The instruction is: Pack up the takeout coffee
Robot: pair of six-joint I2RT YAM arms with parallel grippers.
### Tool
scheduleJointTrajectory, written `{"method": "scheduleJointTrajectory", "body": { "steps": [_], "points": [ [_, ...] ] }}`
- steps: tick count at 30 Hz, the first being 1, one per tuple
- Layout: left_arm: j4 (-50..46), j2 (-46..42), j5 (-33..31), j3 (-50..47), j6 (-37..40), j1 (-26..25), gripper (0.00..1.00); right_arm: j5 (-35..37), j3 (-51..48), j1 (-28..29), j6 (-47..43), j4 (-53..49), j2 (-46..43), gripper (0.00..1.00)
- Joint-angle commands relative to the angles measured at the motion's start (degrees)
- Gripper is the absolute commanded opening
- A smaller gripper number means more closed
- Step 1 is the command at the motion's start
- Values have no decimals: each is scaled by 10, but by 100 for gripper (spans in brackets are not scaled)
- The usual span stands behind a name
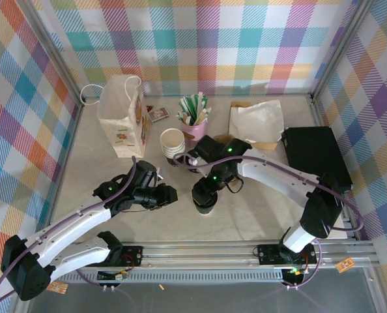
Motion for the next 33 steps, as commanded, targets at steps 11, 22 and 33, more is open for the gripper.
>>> {"method": "scheduleJointTrajectory", "body": {
  "steps": [11, 22, 33],
  "points": [
    [-30, -24, -16, -8, 5, 6, 27, 41, 16, 24, 26, -23, 21, 89],
    [-31, -16, -13, -5, 7, 6, 27, 31, -4, 30, 99, -15, 16, 86],
    [-28, -11, -13, -3, 7, 6, 27, 27, -32, 29, 185, -5, -7, 78]
  ]
}}
